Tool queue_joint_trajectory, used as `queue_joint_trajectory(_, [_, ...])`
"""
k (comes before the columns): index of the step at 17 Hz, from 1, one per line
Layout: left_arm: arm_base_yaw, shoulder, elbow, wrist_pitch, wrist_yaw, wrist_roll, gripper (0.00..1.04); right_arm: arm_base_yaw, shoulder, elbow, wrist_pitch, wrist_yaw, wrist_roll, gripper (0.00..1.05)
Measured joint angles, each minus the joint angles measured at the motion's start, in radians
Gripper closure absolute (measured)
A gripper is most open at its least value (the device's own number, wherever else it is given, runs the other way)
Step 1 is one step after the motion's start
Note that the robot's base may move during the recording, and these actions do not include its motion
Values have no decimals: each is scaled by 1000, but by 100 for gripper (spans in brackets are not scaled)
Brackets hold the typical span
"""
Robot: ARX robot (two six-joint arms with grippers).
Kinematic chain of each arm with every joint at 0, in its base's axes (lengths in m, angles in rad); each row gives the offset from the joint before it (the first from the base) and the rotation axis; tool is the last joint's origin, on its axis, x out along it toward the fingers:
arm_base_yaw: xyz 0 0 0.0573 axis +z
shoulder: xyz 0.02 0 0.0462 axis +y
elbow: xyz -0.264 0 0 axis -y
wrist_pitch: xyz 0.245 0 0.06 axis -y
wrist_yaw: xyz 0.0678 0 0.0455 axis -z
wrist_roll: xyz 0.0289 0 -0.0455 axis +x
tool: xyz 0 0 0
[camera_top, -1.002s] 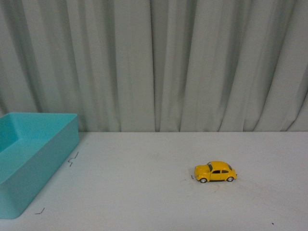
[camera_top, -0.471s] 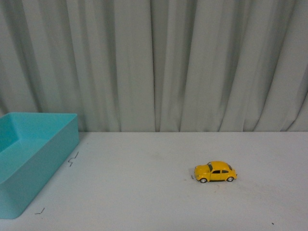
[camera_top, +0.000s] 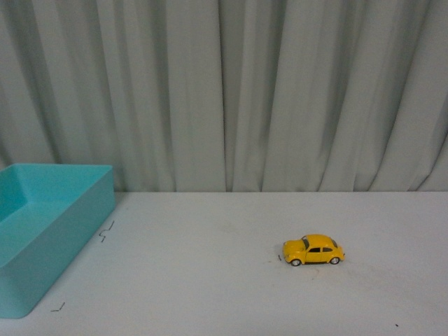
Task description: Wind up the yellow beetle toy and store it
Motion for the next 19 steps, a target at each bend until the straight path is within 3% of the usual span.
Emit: queue_joint_trajectory(19, [0,0,0,0,0,0,7,0,0,0,0,0,0,7])
